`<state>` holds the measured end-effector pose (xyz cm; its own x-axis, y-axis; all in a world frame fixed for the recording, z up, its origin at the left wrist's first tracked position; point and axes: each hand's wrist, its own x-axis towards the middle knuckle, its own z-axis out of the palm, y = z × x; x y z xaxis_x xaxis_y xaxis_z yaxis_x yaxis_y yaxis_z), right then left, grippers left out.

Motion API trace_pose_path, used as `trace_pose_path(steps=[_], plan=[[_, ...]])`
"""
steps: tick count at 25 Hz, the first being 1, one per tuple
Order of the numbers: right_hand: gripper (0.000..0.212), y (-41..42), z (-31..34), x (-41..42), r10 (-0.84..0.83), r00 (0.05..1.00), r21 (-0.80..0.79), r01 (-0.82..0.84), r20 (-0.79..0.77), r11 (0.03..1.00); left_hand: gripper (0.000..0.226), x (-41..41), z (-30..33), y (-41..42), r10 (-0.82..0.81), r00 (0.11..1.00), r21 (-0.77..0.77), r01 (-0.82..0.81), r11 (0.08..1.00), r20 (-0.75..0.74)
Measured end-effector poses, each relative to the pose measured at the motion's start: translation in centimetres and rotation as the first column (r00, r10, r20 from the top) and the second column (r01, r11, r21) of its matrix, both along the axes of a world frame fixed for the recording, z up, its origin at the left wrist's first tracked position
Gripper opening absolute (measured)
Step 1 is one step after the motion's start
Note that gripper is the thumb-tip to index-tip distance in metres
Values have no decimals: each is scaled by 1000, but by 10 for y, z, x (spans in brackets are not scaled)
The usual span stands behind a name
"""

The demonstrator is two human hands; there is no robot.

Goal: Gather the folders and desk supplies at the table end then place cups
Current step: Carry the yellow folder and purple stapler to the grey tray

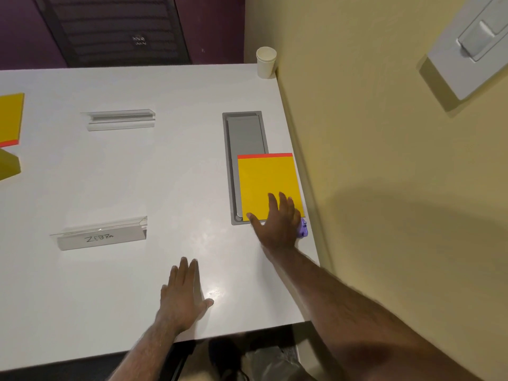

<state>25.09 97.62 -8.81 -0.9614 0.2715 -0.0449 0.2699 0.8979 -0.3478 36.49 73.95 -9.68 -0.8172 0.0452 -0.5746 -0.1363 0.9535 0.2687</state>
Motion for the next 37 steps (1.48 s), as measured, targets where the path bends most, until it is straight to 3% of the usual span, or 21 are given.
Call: trace_pose_path(steps=[4,9,20,37], plan=[[71,-11,2,-30,177,944,99,-212,279,972,102,1,-1,-4,9,1000,9,-9,1000,-1],[66,-12,2,-44,247,872,72,-304,423,950,100,-2,-2,-5,22,1000,18,-22,1000,-4],[72,-17,0,-44,314,789,73,-410,528,909,96,-1,-1,-5,53,999,61,-53,997,2],[69,-8,-2,-55,389,741,64,-500,548,863,94,1,-6,-8,103,995,103,-103,989,6]])
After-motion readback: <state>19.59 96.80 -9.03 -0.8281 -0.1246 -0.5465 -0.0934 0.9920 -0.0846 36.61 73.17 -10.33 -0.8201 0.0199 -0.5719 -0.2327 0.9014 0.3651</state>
